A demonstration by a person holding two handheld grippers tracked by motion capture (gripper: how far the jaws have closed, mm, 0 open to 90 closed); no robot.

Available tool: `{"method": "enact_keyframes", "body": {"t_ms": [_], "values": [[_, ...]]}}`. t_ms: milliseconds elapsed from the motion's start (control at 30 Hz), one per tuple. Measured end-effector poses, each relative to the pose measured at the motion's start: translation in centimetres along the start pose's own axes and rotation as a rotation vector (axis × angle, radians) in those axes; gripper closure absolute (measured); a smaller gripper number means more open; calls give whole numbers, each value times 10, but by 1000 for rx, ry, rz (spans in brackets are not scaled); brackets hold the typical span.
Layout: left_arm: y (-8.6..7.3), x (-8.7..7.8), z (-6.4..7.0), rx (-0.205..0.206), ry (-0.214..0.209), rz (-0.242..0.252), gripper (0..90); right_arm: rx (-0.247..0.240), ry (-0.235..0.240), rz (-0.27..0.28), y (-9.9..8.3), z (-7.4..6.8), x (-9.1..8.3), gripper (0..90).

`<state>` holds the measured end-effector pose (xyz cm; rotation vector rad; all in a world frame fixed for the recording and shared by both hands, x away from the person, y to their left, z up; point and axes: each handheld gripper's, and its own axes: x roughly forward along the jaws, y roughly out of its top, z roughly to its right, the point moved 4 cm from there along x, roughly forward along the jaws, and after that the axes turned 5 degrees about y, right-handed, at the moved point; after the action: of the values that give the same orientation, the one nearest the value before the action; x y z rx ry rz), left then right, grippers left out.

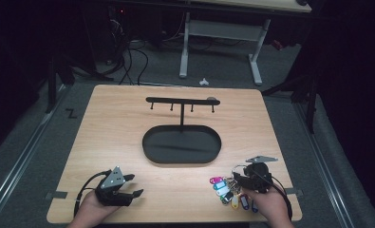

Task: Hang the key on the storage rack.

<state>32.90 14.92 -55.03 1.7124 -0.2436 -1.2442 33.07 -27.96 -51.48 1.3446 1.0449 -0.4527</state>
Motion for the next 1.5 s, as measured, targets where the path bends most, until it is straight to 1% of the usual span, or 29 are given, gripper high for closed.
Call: {"method": "enact_keyframes", "body": {"t_ms": [100, 167, 267, 400, 467, 500, 533, 600, 633, 767, 800, 833, 867, 900, 933, 967, 1033, 1067, 1100, 1167, 1300, 1367, 1433, 1500], "values": [[0, 0, 0, 0, -2, 1, 342, -30, -11, -62, 4, 0, 3, 506], [0, 0, 0, 1, -3, 0, 342, -31, -15, -103, 6, -1, 6, 502], [0, 0, 1, 3, -5, 0, 342, -40, -11, -169, 11, -4, 12, 497], [1, 0, 1, 3, -8, 1, 342, -49, -10, -229, 21, -9, 19, 497], [1, 0, 2, 4, -9, 1, 342, -70, -24, -256, 26, -11, 23, 499], [1, 0, 1, 6, -9, 2, 342, -74, -23, -269, 28, -11, 24, 501], [1, 0, 2, 6, -9, 3, 342, -73, -25, -277, 30, -11, 25, 514], [1, 0, 2, 6, -8, 4, 342, -46, -28, -297, 34, -10, 27, 534], [1, 0, 2, 7, -8, 5, 342, -37, -34, -319, 36, -8, 28, 543], [1, 0, 2, 14, -12, -1, 342, -6, -50, -380, 39, -2, 31, 587], [1, -1, 2, 15, -12, -1, 343, 7, -44, -380, 40, -3, 31, 598], [1, -1, 2, 15, -13, 0, 343, 15, -43, -401, 41, -2, 32, 607], [1, -1, 2, 15, -11, 3, 342, 26, -43, -406, 41, -2, 33, 614], [1, -1, 2, 15, -10, 4, 343, 13, -43, -417, 42, -1, 36, 626], [1, -1, 2, 15, -11, 2, 343, 24, -43, -432, 41, -2, 37, 633], [1, -1, 2, 15, -11, 3, 343, 22, -38, -442, 41, -3, 40, 643], [1, -1, 2, 15, -11, 3, 343, 16, -49, -458, 41, -3, 43, 677], [1, -1, 2, 15, -11, 3, 343, 16, -49, -458, 41, -3, 43, 677], [1, -1, 2, 13, -11, 4, 343, 12, -52, -469, 42, -3, 46, 706], [1, -1, 2, 11, -10, 4, 342, 5, -50, -487, 43, -3, 46, 735], [1, -1, 2, 13, -11, 3, 343, -28, -31, -505, 43, -5, 46, 807], [1, -1, 2, 16, -15, -3, 343, -52, -20, -513, 43, -6, 46, 845], [1, -1, 2, 15, -16, -4, 343, -86, -16, -524, 43, -7, 47, 856], [1, 0, 2, 16, -17, -6, 343, -103, -13, -535, 43, -8, 47, 859]]}}
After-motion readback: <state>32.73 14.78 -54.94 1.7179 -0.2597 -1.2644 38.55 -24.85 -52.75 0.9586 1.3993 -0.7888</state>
